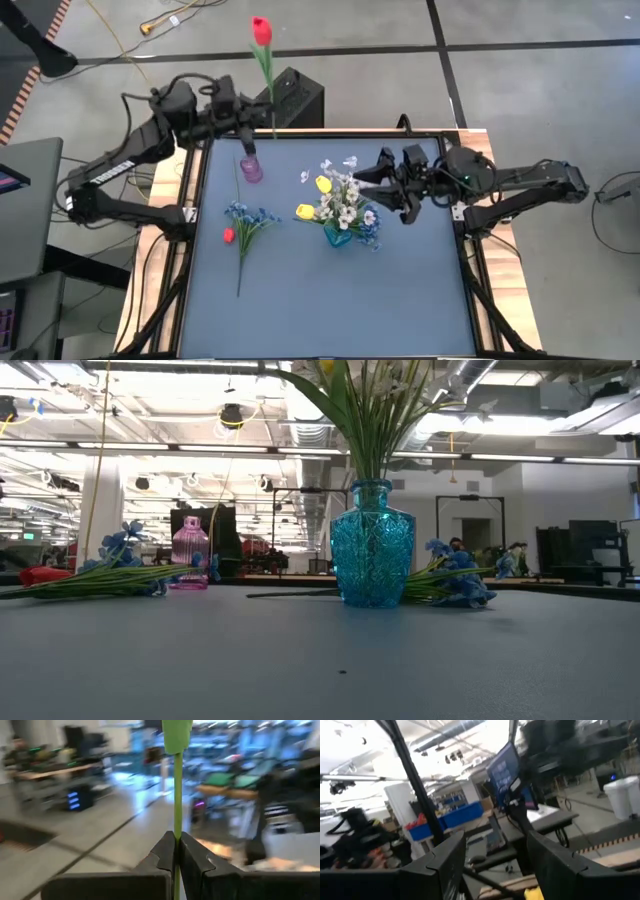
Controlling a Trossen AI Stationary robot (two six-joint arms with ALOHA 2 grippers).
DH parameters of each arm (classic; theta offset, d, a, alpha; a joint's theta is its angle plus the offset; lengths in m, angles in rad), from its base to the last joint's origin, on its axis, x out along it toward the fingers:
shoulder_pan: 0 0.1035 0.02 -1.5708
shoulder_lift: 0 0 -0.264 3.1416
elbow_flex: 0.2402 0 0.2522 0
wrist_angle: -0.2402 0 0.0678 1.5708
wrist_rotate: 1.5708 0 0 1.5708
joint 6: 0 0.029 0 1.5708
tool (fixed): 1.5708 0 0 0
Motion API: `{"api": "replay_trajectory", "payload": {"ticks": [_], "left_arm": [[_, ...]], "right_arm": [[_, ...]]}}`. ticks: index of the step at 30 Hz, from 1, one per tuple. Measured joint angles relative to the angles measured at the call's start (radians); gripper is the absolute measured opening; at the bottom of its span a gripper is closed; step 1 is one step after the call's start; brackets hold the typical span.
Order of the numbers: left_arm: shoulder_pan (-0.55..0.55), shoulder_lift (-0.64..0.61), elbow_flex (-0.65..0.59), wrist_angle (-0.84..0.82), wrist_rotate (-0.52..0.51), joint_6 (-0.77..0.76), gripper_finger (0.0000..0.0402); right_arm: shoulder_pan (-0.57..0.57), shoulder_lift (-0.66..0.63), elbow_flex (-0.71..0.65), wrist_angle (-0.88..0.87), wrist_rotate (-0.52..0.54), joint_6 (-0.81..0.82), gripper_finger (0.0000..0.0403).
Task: Sort flowers into vase by color
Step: Put the right red flower into the violet vase
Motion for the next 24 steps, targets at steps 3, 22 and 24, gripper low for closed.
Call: {"api": "replay_trajectory", "payload": {"ticks": [3,22,24], "left_arm": [[0.094,-0.005,-0.002,-0.029,0.013,0.015,0.0],[0.348,-0.252,-0.788,0.571,0.048,-0.097,0.0],[0.348,-0.278,-0.829,0.573,0.025,-0.085,0.0]], "right_arm": [[0.022,0.002,0.0,-0.031,0.0,0.0,0.0238],[0.102,0.021,0.0,-0.118,0.018,0.033,0.0238],[0.102,0.021,0.0,-0.128,0.018,0.042,0.0238]]}}
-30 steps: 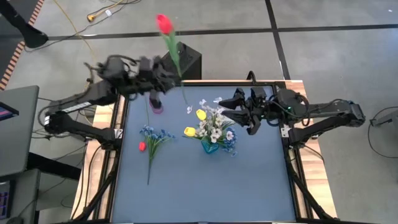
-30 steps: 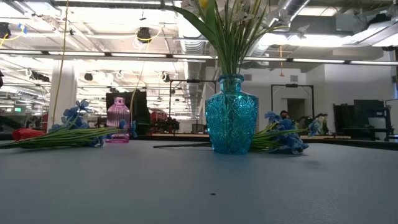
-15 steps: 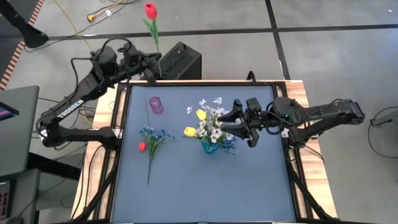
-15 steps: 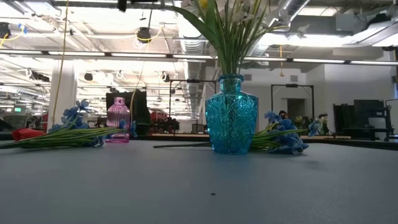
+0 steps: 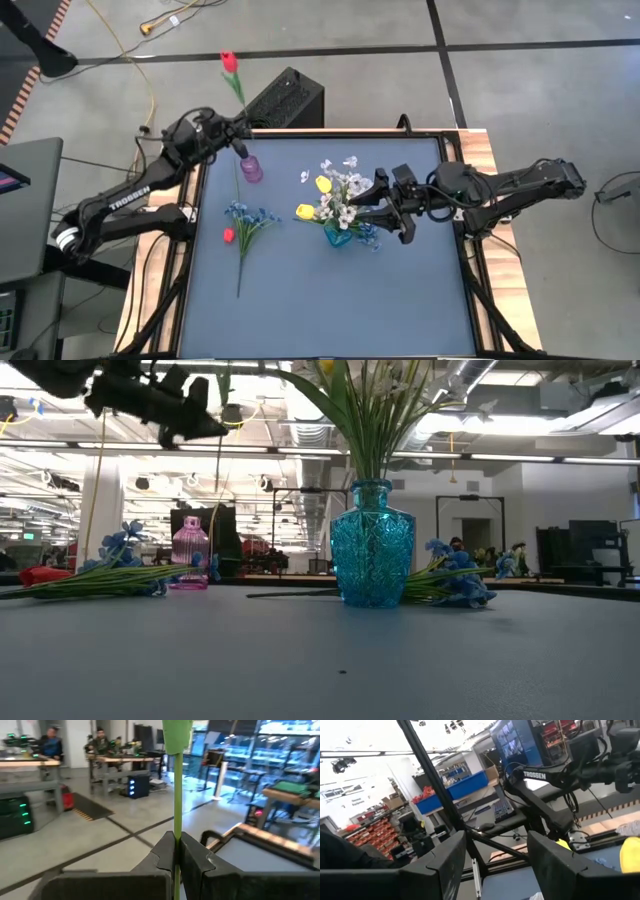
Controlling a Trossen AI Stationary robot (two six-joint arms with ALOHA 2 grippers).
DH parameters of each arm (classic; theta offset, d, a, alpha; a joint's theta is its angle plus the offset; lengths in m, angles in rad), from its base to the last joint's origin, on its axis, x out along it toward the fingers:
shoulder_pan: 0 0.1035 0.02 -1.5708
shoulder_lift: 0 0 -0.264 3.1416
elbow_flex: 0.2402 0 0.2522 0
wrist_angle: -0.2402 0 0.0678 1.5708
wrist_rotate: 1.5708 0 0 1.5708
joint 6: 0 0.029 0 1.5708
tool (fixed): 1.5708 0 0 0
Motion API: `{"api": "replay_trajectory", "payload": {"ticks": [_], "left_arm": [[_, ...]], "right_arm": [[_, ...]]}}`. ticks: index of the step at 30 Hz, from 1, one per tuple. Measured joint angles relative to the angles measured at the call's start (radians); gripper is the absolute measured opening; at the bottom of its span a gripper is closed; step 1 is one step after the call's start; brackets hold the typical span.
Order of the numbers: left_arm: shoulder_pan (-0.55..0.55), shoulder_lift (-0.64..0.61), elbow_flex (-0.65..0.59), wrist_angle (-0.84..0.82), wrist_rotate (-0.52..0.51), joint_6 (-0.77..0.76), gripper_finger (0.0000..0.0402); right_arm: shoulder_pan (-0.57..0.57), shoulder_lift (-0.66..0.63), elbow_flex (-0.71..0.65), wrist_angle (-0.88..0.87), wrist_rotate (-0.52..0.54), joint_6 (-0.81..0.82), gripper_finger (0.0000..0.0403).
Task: Sort flowers into vase by color
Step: Put the right red flower into the violet vase
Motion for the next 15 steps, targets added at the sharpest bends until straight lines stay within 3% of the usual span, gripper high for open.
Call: {"api": "replay_trajectory", "payload": {"ticks": [6,15], "left_arm": [[0.001,-0.056,-0.07,-0.007,-0.08,0.012,0.0],[0.001,-0.074,-0.073,-0.105,-0.084,0.018,0.0]], "right_arm": [[0.0,0.0,0.0,-0.004,0.0,0.009,0.0238],[0.0,0.0,0.0,-0.005,0.0,0.01,0.0238]]}}
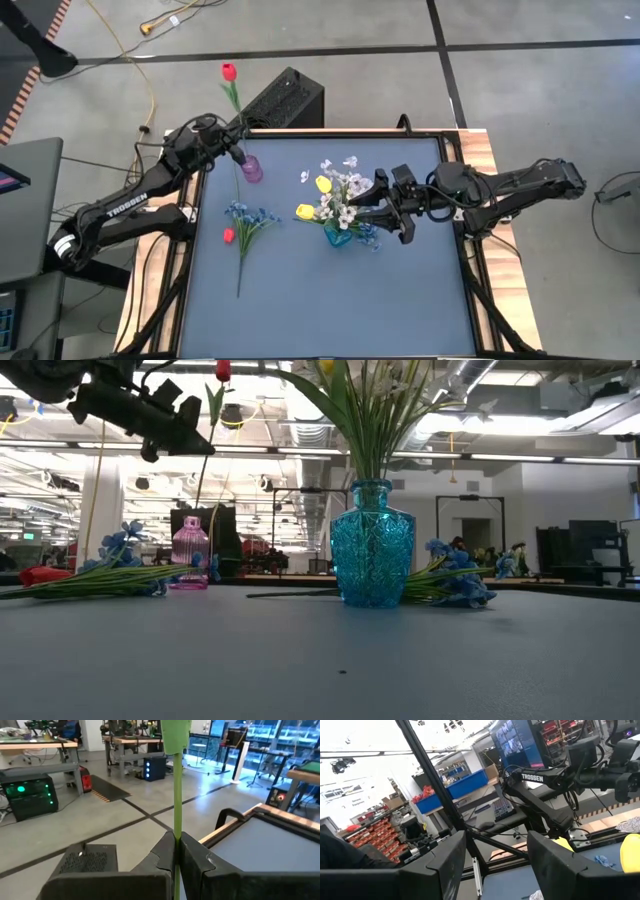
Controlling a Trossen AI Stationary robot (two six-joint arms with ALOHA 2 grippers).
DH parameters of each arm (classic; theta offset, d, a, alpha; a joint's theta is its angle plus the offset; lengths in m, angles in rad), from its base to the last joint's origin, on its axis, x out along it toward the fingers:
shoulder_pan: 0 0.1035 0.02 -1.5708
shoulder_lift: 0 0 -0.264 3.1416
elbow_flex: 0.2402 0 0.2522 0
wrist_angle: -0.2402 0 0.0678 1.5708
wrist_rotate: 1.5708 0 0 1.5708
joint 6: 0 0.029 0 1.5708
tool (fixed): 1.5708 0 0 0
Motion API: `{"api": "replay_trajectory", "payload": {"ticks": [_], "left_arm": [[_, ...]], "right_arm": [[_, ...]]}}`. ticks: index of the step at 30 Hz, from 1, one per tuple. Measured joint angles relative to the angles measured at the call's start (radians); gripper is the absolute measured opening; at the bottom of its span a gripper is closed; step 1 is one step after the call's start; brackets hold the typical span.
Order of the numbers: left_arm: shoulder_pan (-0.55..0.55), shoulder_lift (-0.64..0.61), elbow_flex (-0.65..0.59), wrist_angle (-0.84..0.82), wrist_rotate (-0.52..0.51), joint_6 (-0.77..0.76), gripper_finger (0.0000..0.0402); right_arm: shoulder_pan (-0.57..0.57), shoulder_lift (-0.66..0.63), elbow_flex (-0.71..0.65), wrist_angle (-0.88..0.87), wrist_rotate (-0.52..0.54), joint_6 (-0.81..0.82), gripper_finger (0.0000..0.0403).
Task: Sort flowers into vase by color
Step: Put the right red flower into the violet vase
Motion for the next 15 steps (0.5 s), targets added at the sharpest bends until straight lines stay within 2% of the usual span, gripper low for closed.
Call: {"api": "replay_trajectory", "payload": {"ticks": [15], "left_arm": [[0.0,0.001,0.0,-0.035,-0.016,0.032,0.0]], "right_arm": [[0.009,0.0,0.0,0.004,0.0,0.01,0.0238]]}}
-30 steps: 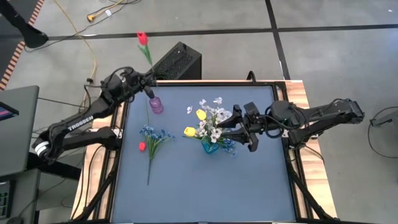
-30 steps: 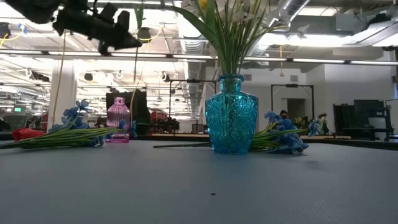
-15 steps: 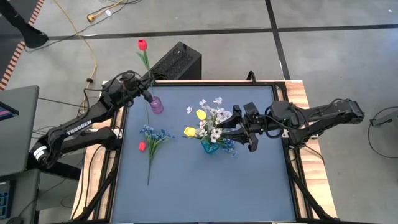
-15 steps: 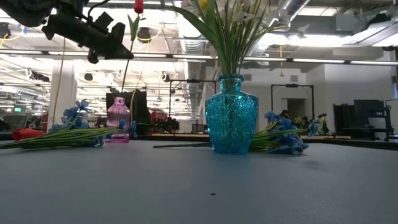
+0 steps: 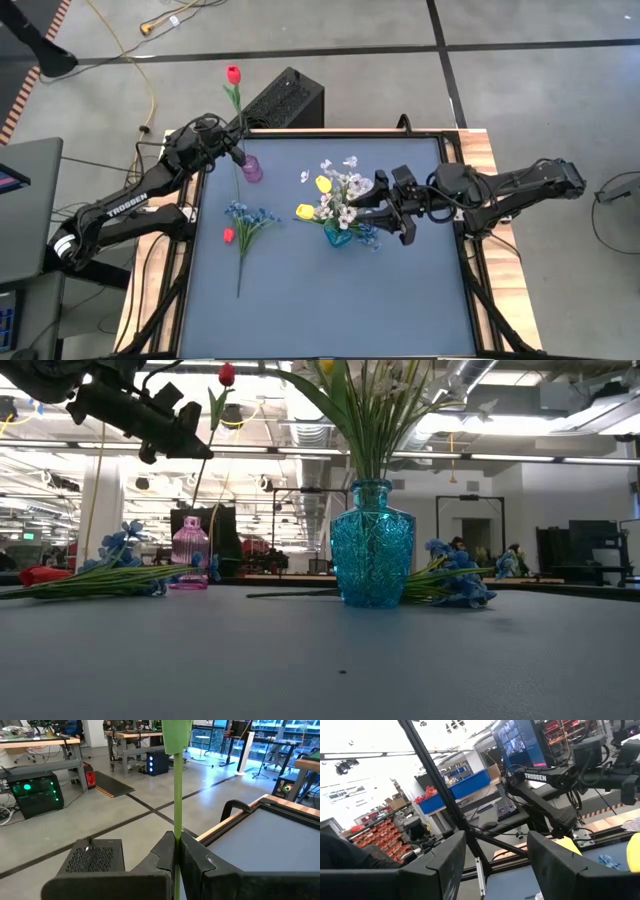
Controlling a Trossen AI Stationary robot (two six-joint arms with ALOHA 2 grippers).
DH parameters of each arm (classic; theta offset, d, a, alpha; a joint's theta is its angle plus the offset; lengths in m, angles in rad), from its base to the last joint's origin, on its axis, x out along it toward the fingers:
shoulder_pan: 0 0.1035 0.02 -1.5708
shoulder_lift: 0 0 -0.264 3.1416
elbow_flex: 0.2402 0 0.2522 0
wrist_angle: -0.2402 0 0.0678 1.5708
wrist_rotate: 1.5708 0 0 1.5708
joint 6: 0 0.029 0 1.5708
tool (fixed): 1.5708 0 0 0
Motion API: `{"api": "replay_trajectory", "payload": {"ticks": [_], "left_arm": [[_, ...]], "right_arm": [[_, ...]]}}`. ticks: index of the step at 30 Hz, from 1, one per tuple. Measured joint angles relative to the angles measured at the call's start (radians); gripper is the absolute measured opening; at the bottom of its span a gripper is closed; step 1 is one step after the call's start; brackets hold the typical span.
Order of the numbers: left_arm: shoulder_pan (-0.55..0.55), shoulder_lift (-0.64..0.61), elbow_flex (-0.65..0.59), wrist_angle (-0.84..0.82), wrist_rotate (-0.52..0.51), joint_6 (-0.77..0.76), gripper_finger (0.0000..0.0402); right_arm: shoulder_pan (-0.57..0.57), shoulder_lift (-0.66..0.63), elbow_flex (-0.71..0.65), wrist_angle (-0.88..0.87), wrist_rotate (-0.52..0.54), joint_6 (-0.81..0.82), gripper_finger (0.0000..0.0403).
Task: Sort flowers into vase by color
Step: Put the right red flower into the violet vase
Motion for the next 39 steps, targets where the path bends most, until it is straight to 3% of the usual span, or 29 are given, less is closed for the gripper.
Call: {"api": "replay_trajectory", "payload": {"ticks": [9,16,28,35,39], "left_arm": [[0.0,0.0,-0.001,-0.025,-0.003,0.014,0.0],[0.0,0.0,-0.143,0.21,-0.033,-0.017,0.0],[0.0,0.0,-0.301,0.28,-0.034,-0.077,0.0],[0.0,0.0,-0.325,0.27,-0.02,-0.101,0.0002],[0.0,0.0,-0.325,0.272,0.018,-0.108,0.0026]], "right_arm": [[0.003,0.0,0.0,0.003,0.0,0.008,0.0238],[0.009,0.0,0.0,0.01,0.0,0.024,0.0238],[0.022,0.0,0.0,0.023,0.001,0.051,0.0238],[0.021,0.0,0.0,0.06,0.001,0.051,0.0238],[0.022,0.0,0.0,0.063,0.001,0.052,0.0238]]}}
